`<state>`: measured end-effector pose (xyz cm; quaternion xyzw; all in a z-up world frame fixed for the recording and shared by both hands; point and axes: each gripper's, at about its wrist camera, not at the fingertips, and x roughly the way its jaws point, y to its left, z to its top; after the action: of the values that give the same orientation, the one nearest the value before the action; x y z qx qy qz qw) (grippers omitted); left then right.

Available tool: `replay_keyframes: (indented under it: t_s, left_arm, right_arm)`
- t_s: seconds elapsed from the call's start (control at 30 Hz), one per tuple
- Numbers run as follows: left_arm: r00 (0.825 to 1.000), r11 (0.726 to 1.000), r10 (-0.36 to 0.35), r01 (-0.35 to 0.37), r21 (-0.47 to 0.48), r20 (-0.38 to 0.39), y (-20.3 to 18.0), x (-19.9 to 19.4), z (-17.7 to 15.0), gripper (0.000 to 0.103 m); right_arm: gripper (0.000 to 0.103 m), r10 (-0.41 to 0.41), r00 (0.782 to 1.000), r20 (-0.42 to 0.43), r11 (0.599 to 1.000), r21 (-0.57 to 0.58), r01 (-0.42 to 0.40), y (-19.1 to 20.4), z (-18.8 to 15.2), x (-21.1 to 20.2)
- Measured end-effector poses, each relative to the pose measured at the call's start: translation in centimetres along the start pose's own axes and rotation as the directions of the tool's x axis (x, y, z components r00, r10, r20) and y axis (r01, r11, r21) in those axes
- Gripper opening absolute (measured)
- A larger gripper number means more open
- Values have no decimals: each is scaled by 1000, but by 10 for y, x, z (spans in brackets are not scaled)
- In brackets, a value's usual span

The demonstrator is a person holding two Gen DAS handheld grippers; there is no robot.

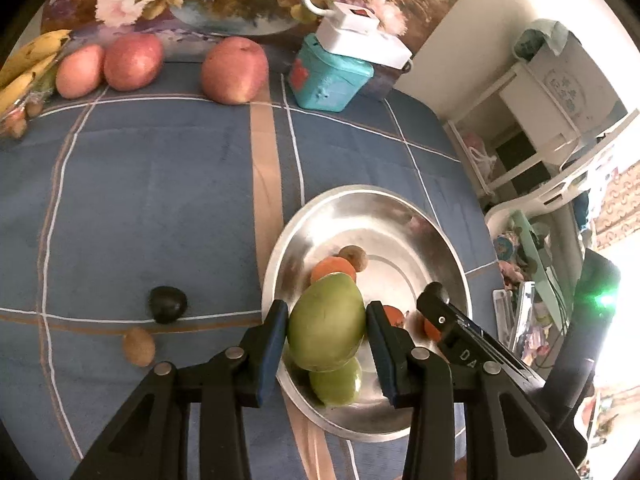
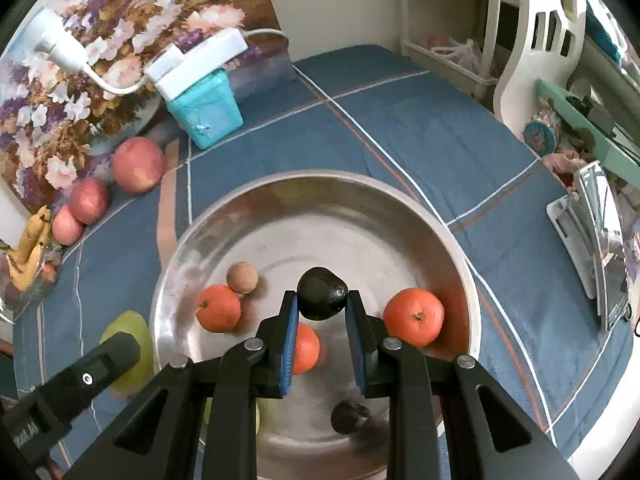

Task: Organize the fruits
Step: 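Open the left tool over the plate while the right tool releases the plum, then move both open tools back toward the last fruits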

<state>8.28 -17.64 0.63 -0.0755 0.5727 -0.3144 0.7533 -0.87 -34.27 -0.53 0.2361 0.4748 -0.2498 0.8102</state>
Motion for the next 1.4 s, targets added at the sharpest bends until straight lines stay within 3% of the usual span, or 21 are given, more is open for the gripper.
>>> replay_keyframes:
  t_s: [0.1,0.17,0.27,0.37,0.43,0.5,0.6,0.7,0.83,1.03,1.2,1.27,1.4]
  left_arm:
    - [1000,1000,6,-6,7,-1,0,0,-2,44]
    - [1000,1000,-4,4,-2,-2,1,-1,-2,50]
    - [1000,1000,-24,24,-10,8,2,-5,-1,55]
    - [1000,999,-24,24,-24,15,6,-10,1,55]
    - [1000,999,-14,15,-52,19,13,-14,2,61]
    - [999,996,36,-34,-88,22,24,-18,3,69]
    - [991,980,128,-123,-156,27,44,-23,5,86]
    - [975,953,216,-199,-230,48,71,-36,6,103]
    - [947,913,309,-268,-308,91,106,-60,1,103]
    - [910,867,400,-337,-366,110,149,-88,-11,103]
    - [895,856,425,-350,-381,133,164,-106,-17,103]
    - [899,854,418,-341,-392,131,169,-110,-19,103]
    - [925,855,368,-296,-426,96,179,-104,-22,103]
  right_arm:
    - [25,-2,1000,-2,1000,3,2,1,-1,1]
    - [26,-4,1000,-4,1000,3,4,1,1,3]
    - [42,-6,1000,2,1000,6,6,1,-1,1]
    - [43,-7,1000,9,1000,2,7,1,1,0]
    - [43,-14,999,32,1000,1,14,2,1,-2]
    - [49,-14,999,33,1000,-6,14,5,0,-3]
    - [76,-19,999,36,1000,-22,19,10,-2,-4]
    - [80,-8,999,37,998,-56,10,20,-7,-5]
    - [94,25,999,45,995,-103,-20,38,-15,-5]
    - [94,104,994,31,982,-165,-97,73,-28,-6]
    - [94,177,984,-13,961,-213,-175,108,-39,-7]
    - [94,221,975,-33,952,-210,-223,119,-41,-8]
    - [94,321,947,-27,932,-168,-321,131,-39,-10]
